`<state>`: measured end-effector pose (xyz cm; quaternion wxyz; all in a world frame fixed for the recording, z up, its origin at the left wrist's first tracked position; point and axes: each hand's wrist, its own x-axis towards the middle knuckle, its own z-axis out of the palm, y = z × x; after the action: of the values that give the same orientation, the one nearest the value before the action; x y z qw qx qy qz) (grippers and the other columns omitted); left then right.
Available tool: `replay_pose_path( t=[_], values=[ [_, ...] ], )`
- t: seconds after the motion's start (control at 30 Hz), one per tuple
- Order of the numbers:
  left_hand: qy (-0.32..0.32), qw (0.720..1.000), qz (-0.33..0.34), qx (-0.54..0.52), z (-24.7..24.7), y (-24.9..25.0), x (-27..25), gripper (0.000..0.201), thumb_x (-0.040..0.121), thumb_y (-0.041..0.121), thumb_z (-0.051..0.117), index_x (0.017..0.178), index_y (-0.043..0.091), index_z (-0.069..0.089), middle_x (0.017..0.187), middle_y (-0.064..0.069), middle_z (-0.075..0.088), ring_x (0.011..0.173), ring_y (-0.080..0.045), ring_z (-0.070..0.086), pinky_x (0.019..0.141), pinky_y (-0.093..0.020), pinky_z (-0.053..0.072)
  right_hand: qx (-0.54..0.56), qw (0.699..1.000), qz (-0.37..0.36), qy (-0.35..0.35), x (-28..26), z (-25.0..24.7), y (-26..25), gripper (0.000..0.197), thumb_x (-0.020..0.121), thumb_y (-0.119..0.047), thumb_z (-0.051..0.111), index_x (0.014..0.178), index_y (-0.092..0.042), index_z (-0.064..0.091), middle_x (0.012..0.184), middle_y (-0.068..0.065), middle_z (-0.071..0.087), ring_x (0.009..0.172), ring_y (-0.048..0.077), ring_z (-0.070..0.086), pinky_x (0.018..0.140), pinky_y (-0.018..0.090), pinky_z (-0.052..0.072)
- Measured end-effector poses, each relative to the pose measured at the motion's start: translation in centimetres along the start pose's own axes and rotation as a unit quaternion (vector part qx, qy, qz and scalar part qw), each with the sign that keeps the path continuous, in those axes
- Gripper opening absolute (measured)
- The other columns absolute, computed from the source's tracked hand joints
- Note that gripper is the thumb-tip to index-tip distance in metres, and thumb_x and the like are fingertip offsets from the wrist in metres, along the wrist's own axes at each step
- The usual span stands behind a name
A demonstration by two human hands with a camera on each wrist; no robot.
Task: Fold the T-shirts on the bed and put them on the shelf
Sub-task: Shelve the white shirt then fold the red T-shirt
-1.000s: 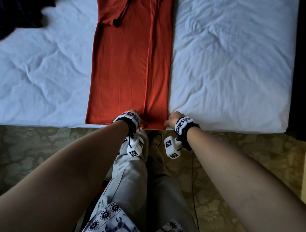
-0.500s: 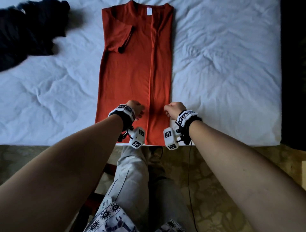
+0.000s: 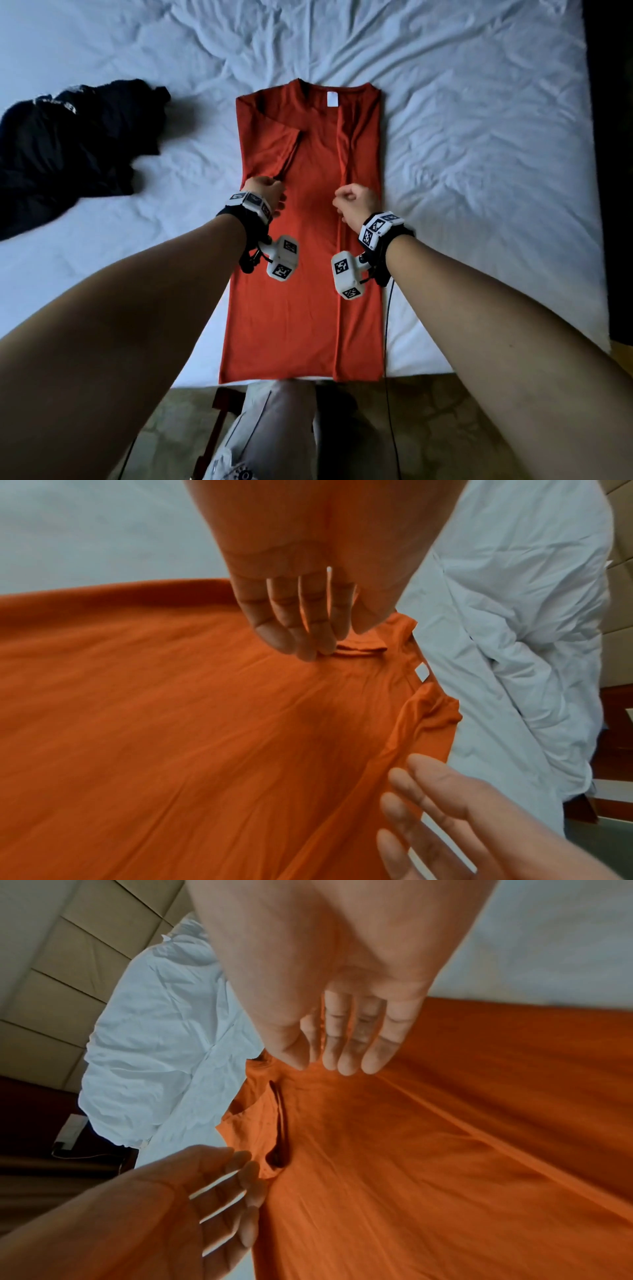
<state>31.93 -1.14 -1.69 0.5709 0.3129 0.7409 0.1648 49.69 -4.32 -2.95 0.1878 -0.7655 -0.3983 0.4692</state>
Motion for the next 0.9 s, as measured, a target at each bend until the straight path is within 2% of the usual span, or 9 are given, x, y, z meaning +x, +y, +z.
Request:
replay_pose_path(
  t=[0.13,0.23,0.33,0.43,0.5,0.57,0.63,0.73,0.9],
  values=[
    [0.059,0.996,0.008,0.073,-2.4,2.3,4.4,0.019,0.078,0.027,0.056,0.08,0.01,0.063,0.068,-0.01,0.06,0.065,-0.031,0.063,0.063,-0.036,0.054,0.001,1.0,-0.012,0.015,3.5,2.1,-2.7,0.018,0.078,-0.016,0.066,0.095,-0.019,0.07,0.081,-0.002,0.067,0.075,0.019,0.065,0.075,0.037,0.057],
    [0.115,0.98,0.009,0.165,-4.0,3.5,6.7,0.026,0.084,0.027,0.054,0.103,0.009,0.06,0.095,-0.011,0.063,0.087,-0.03,0.06,0.071,-0.031,0.045,-0.02,0.999,-0.036,0.024,5.7,3.5,-4.1,0.018,0.08,-0.015,0.066,0.097,-0.018,0.069,0.081,-0.006,0.063,0.073,0.01,0.059,0.066,0.015,0.049],
    [0.147,0.978,-0.007,0.149,-4.9,3.7,9.4,0.042,0.087,0.032,0.053,0.122,0.01,0.046,0.116,-0.014,0.057,0.101,-0.034,0.059,0.078,-0.032,0.042,-0.063,0.995,-0.071,0.024,7.6,5.1,-5.1,0.021,0.078,-0.018,0.068,0.099,-0.018,0.068,0.089,-0.005,0.064,0.083,0.013,0.062,0.08,0.027,0.052],
    [0.131,0.987,-0.043,0.08,-5.5,3.8,12.6,0.038,0.079,0.034,0.06,0.107,0.012,0.046,0.102,-0.013,0.06,0.089,-0.03,0.061,0.082,-0.035,0.051,-0.118,0.984,-0.131,0.011,9.2,6.7,-5.8,0.032,0.077,-0.021,0.072,0.108,-0.016,0.064,0.108,0.002,0.059,0.102,0.02,0.058,0.093,0.033,0.047],
    [0.117,0.991,-0.039,0.046,-5.9,4.1,14.0,0.021,0.073,0.028,0.065,0.077,0.015,0.048,0.078,-0.009,0.056,0.069,-0.025,0.055,0.068,-0.033,0.048,-0.151,0.973,-0.173,0.007,9.7,7.6,-6.1,0.047,0.075,-0.026,0.075,0.117,-0.015,0.06,0.122,0.004,0.052,0.114,0.024,0.05,0.1,0.031,0.039],
    [0.091,0.994,-0.039,0.048,-6.5,4.7,14.6,0.023,0.076,0.024,0.07,0.063,0.017,0.052,0.063,-0.005,0.054,0.058,-0.022,0.05,0.057,-0.031,0.042,-0.223,0.954,-0.201,0.018,10.2,8.6,-6.5,0.065,0.069,-0.037,0.079,0.127,-0.018,0.054,0.133,0.003,0.045,0.119,0.027,0.045,0.101,0.037,0.036],
    [0.058,0.996,-0.041,0.056,-7.0,5.1,14.9,0.014,0.08,0.025,0.072,0.072,0.018,0.062,0.069,-0.006,0.062,0.06,-0.024,0.056,0.059,-0.029,0.048,-0.312,0.93,-0.192,0.018,10.5,9.4,-6.5,0.08,0.064,-0.045,0.08,0.133,-0.024,0.047,0.141,-0.001,0.037,0.125,0.028,0.039,0.1,0.042,0.036],
    [0.016,0.998,-0.025,0.05,-7.3,5.2,15.3,0.011,0.08,0.017,0.073,0.089,0.016,0.066,0.086,-0.012,0.066,0.072,-0.027,0.063,0.077,-0.04,0.057,-0.356,0.921,-0.159,-0.003,10.9,9.8,-6.3,0.086,0.064,-0.047,0.081,0.138,-0.028,0.04,0.145,-0.006,0.031,0.132,0.026,0.03,0.103,0.045,0.034],
    [0.008,0.998,0.032,0.044,-6.8,5.7,14.4,0.02,0.084,0.003,0.064,0.074,0.016,0.051,0.075,-0.013,0.059,0.058,-0.023,0.06,0.052,-0.039,0.059,-0.31,0.94,-0.145,-0.003,10.9,9.1,-7.4,0.069,0.067,-0.041,0.076,0.13,-0.03,0.05,0.14,-0.005,0.038,0.129,0.025,0.034,0.103,0.042,0.031]
  ],
)
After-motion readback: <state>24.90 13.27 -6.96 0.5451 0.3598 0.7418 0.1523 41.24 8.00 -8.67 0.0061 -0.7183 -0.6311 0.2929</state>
